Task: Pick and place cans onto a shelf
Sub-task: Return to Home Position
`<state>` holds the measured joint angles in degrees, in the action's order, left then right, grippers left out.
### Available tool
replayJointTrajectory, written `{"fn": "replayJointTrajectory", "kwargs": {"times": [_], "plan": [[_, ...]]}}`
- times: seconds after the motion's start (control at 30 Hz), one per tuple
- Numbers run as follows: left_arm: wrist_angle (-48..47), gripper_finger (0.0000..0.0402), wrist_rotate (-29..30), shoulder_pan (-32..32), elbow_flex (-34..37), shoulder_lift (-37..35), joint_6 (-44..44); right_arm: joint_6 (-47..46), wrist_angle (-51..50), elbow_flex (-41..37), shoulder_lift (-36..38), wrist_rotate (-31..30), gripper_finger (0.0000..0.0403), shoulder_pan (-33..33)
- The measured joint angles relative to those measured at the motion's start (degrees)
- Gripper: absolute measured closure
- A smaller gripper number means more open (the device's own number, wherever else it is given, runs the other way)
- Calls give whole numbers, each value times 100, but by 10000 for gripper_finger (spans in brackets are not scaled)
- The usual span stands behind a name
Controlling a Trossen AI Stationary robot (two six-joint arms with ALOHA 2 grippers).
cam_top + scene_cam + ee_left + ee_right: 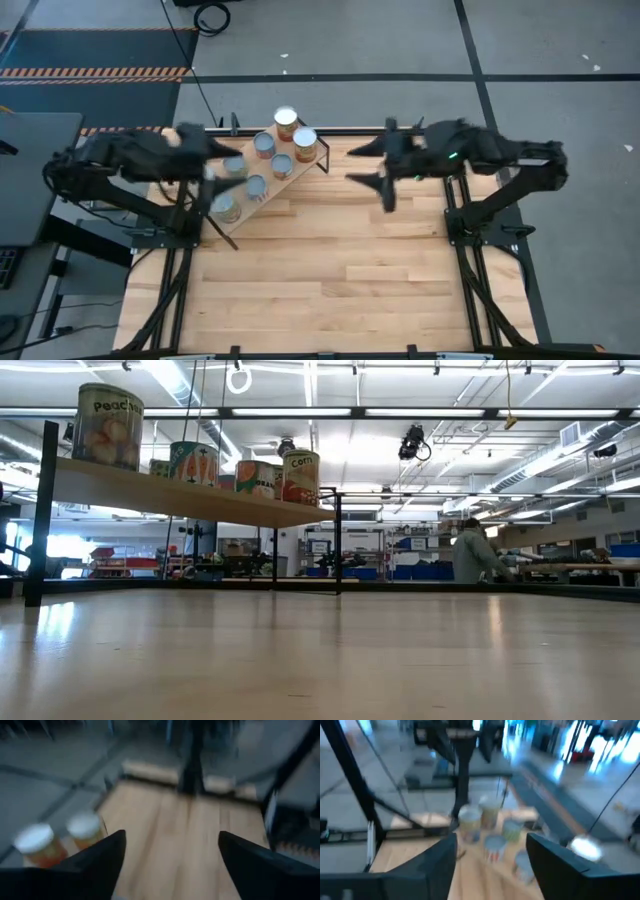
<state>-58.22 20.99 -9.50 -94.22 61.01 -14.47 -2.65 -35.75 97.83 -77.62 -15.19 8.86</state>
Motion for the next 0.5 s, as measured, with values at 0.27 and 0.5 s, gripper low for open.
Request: {"fn": "replayJointTrajectory", "kwargs": {"times": [0.27,0.5], "plan": [[2478,192,387,8,2355,-1459,226,180,2082,-2352,1494,1157,268,-423],[2941,274,1704,13,3482,-2985,-180,-500,1915,-3570,3181,1362,366,-536]]}}
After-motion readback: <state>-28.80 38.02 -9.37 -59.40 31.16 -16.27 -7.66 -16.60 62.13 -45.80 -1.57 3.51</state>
